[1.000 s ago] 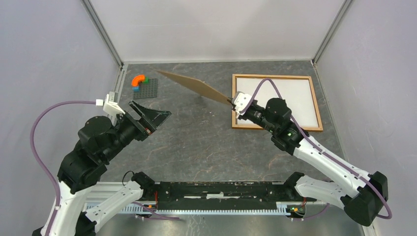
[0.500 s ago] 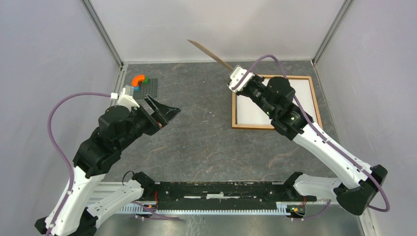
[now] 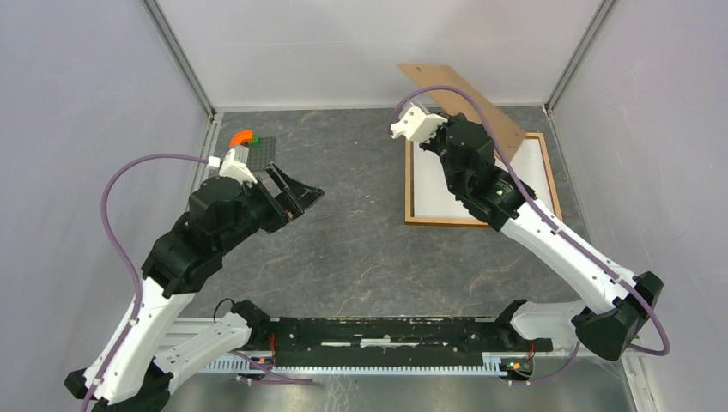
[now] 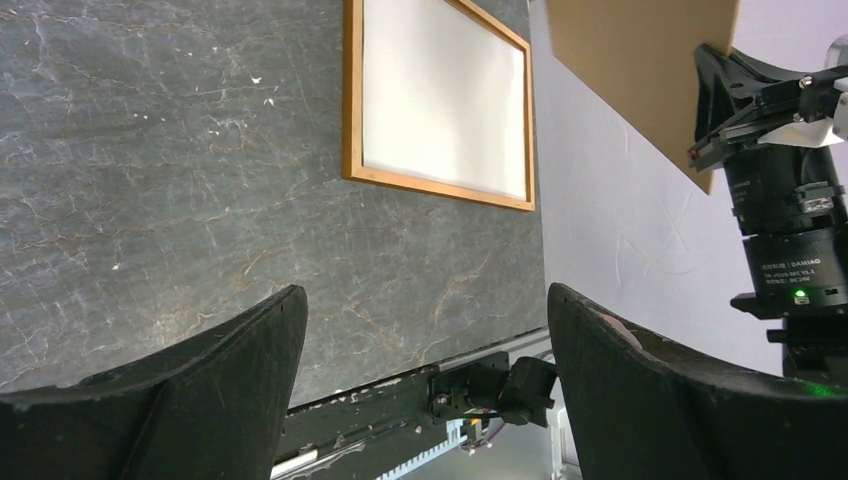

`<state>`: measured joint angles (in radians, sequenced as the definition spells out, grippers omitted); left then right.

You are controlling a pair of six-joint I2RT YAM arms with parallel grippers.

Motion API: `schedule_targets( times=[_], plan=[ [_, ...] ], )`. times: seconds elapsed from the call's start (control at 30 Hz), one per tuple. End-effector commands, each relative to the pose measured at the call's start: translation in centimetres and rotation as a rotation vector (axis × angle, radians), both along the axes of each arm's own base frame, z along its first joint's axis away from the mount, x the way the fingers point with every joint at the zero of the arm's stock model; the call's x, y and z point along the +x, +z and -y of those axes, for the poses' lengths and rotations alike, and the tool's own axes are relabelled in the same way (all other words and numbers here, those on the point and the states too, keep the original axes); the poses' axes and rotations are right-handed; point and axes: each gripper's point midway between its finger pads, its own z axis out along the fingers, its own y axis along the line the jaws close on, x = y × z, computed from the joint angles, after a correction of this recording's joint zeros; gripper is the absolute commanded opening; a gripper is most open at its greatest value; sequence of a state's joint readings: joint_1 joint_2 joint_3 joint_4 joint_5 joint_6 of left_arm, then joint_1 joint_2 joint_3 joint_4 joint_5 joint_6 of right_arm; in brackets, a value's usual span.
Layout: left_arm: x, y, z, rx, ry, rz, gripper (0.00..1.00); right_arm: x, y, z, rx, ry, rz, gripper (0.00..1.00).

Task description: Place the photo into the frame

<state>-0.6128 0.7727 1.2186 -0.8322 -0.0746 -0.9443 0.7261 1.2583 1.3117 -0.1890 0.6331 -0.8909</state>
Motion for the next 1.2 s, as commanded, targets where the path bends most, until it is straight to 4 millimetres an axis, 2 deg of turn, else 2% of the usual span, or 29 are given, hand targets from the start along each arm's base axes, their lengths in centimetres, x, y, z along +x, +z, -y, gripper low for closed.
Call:
schedule_targets(
  times=[0.0, 0.13, 0.33, 0.5, 0.73, 0.97, 1.17],
  plan=[
    [0.9, 0.2, 1.1, 0.020, -0.045, 0.036, 0.95, -1.7, 4.6, 5.2, -0.035, -0.260, 0.091, 0.00],
    [1.2, -0.4, 2.0, 0.010, -0.073, 0.015, 0.95, -2.1, 2.8, 6.5, -0.054, -0.362, 0.039, 0.00],
    [1.1, -1.5, 3.1, -0.002, -0.115, -0.027, 0.95, -1.8, -0.1, 6.4, -0.064, -0.505, -0.039, 0.00],
    [1.0, -1.7, 3.1, -0.003, -0.118, -0.028, 0.94, -1.4, -1.8, 5.8, -0.087, -0.606, -0.058, 0.00],
    [0.9, -2.0, 3.0, 0.018, -0.125, -0.031, 0.94, 0.0, -4.5, 3.3, -0.123, -0.658, -0.096, 0.00],
    [0.8, -2.4, 3.3, 0.029, -0.150, -0.039, 0.94, 0.9, -5.7, 2.2, -0.151, -0.799, -0.022, 0.00],
    [0.7, -2.6, 3.6, 0.042, -0.177, -0.043, 0.94, 1.6, -8.6, 1.5, -0.168, -0.807, -0.025, 0.00]
  ],
)
